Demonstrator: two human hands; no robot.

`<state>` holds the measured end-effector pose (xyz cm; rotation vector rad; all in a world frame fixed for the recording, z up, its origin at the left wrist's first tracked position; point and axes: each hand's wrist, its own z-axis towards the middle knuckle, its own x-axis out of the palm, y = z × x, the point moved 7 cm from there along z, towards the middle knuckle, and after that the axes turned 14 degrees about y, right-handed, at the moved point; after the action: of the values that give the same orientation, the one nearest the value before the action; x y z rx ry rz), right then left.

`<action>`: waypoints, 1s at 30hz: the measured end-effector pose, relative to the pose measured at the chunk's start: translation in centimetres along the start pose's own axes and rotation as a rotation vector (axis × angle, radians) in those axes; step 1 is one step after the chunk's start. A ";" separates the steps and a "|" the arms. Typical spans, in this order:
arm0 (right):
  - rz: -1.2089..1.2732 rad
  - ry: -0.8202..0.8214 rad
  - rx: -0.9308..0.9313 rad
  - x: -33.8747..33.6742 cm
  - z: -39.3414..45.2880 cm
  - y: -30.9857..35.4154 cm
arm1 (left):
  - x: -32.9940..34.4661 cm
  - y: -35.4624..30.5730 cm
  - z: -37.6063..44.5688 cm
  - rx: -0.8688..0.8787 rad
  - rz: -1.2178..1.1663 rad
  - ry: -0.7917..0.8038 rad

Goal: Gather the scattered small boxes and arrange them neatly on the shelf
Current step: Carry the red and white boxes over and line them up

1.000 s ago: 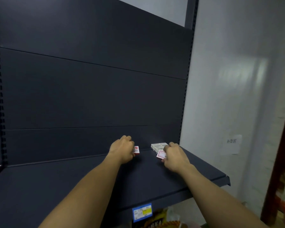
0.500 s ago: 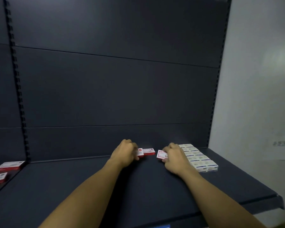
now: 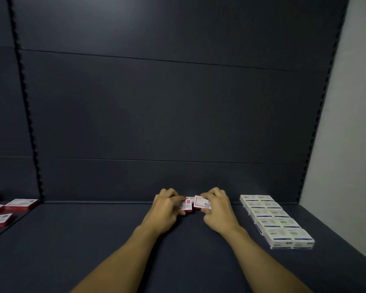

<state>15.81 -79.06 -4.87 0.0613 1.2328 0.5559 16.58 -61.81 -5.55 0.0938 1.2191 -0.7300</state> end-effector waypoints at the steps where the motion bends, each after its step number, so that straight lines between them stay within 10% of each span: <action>1: 0.026 -0.009 -0.007 0.1 0.4 -0.3 | 0.1 0.3 0.1 0.000 0.006 0.001; 30: 0.074 0.060 -0.065 1.8 1.0 -1.3 | 1.8 1.2 0.7 -0.090 0.032 0.108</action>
<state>17.59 -79.22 -6.53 0.0354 1.2734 0.6660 18.09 -62.04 -7.22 0.0791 1.3491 -0.6475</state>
